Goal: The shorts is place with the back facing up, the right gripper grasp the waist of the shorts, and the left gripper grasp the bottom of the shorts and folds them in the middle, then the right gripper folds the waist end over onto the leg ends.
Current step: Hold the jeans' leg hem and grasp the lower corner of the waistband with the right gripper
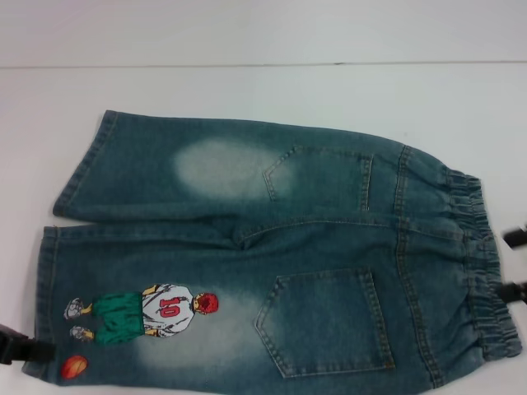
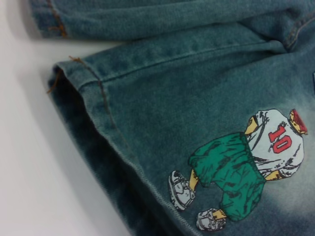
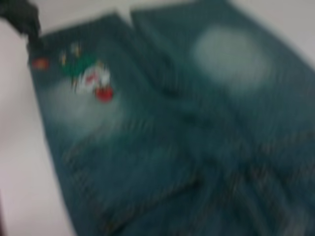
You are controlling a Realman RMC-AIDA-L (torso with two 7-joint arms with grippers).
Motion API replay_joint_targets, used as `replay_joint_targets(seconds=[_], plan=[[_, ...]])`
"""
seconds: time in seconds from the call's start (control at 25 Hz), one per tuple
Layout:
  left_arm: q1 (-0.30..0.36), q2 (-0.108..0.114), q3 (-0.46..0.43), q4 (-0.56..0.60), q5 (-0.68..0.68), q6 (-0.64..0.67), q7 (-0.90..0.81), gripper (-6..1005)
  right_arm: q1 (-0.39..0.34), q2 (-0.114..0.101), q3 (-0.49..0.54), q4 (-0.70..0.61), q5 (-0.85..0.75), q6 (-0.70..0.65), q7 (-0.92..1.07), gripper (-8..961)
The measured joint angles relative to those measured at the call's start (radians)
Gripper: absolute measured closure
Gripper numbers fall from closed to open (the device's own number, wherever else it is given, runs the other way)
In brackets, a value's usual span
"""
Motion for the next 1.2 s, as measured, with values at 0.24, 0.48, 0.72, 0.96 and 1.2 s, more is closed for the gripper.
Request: replay_joint_targets(seconds=[0.24, 0.48, 0.72, 0.96, 1.2], plan=[[-0.010, 0.001, 0.012, 0.000, 0.000, 0.005, -0.003, 982, 0.076, 0.007, -0.009, 0.004, -0.254, -0.053, 0.068, 62], [-0.016, 0.002, 0.017, -0.004, 0.001, -0.001, -0.007, 982, 0.072, 0.011, -0.073, 0.025, -0.291, -0.062, 0.111, 75], [-0.017, 0.001, 0.021, -0.004, 0.002, -0.006, -0.010, 983, 0.082, 0.020, -0.093, 0.086, -0.316, -0.054, 0.118, 88], [-0.017, 0.001, 0.021, -0.004, 0.002, -0.007, -0.011, 984, 0.091, 0.039, -0.100, 0.090, -0.370, -0.047, 0.122, 101], [-0.013, 0.001, 0.021, -0.003, 0.002, -0.010, -0.012, 983, 0.095, 0.042, -0.122, 0.118, -0.373, -0.037, 0.123, 114]])
